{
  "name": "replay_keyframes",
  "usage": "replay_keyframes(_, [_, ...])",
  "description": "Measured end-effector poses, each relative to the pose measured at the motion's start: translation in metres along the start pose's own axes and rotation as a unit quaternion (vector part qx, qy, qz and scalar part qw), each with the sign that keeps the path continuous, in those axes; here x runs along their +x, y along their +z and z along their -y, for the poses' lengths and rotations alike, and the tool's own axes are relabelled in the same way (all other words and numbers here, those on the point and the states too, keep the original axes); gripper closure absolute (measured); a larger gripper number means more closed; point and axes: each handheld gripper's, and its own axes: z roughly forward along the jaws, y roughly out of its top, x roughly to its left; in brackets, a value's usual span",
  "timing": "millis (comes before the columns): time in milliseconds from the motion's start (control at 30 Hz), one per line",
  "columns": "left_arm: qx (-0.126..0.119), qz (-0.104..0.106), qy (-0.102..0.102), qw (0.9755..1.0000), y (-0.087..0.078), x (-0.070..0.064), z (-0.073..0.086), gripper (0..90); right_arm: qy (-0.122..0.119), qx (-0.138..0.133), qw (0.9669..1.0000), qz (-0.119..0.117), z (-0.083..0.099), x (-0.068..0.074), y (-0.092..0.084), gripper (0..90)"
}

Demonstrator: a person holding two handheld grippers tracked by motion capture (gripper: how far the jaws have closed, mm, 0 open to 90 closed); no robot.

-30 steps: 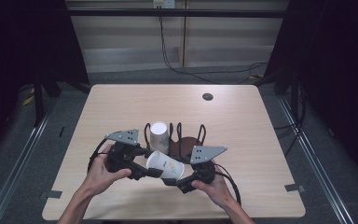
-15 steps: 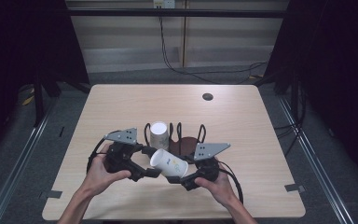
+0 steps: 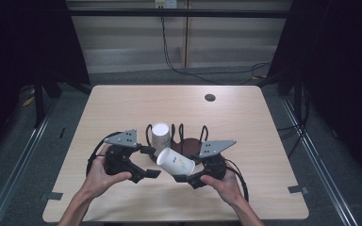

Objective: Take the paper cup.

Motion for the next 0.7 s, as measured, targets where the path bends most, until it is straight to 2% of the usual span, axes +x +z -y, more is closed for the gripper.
replay_keyframes(133, [0.010,-0.006,0.006,0.9999,0.001,-0.001,0.000,18.5,-0.006,0.013,0.9999,0.005,-0.002,-0.001,-0.002,29.0])
replay_keyframes(267, [0.023,-0.002,0.008,0.9997,0.006,-0.001,0.002,18.3,-0.011,0.046,0.9988,0.013,-0.004,-0.002,-0.005,29.1])
replay_keyframes(467, [0.038,0.002,0.015,0.9992,0.011,0.000,0.003,17.8,-0.011,0.078,0.9968,0.018,-0.004,-0.004,-0.006,29.2])
replay_keyframes(500, [0.038,0.002,0.011,0.9992,0.011,-0.001,0.003,17.8,-0.010,0.084,0.9962,0.020,-0.004,-0.004,-0.006,29.2])
replay_keyframes(700, [0.051,0.006,0.016,0.9985,0.018,-0.001,0.005,18.0,-0.010,0.103,0.9945,0.016,-0.003,-0.005,-0.005,29.4])
